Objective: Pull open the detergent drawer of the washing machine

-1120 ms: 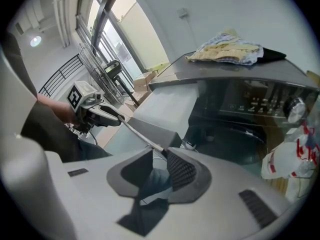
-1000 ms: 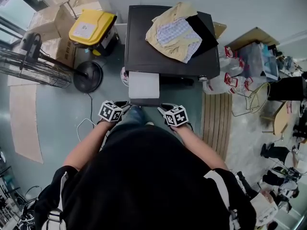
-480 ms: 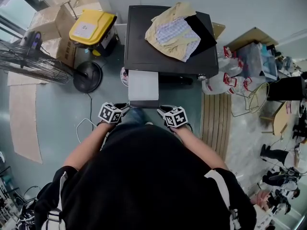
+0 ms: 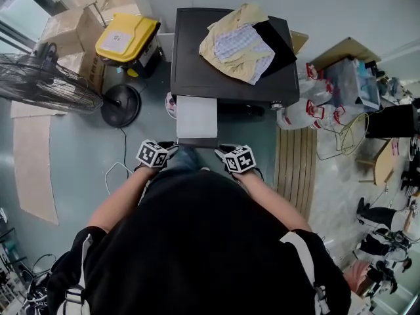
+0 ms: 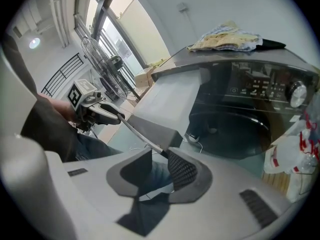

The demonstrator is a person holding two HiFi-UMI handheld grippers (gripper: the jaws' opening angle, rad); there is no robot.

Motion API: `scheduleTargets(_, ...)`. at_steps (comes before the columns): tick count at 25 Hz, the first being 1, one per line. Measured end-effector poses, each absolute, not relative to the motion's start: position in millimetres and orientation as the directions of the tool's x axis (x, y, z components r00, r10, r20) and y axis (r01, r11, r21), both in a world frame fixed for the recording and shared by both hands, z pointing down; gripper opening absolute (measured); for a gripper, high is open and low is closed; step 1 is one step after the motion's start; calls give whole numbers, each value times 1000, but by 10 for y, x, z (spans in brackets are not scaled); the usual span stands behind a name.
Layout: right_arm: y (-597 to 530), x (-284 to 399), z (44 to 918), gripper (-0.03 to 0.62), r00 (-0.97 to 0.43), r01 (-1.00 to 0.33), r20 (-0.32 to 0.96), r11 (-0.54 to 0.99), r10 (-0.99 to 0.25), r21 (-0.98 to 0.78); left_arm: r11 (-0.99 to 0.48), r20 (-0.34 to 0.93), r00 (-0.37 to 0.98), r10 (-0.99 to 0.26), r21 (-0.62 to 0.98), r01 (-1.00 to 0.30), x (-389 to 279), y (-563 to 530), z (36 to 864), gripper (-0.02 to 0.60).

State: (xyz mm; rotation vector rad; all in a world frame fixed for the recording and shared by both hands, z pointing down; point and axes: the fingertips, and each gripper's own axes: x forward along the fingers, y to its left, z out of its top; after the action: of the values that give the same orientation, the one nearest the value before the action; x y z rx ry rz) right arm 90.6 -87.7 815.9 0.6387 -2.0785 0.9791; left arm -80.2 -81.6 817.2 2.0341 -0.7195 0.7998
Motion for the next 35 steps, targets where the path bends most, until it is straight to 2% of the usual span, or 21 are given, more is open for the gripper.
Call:
scheduleTargets(17, -885, 941, 8052, 117, -621, -694, 768, 564, -155, -448, -480, 734, 640, -228, 487, -730, -906, -816, 8135, 124)
scheduleTargets(28, -1005, 1125, 7687, 106, -636, -706, 730, 570, -250, -420, -484, 689, 645, -331, 462, -743, -918, -883, 7799, 127)
scheduleTargets(35, -1225, 1266, 7303, 101, -650, -723, 672, 561, -356, -402, -483, 646, 645, -408, 447, -753, -920, -935, 7497, 127)
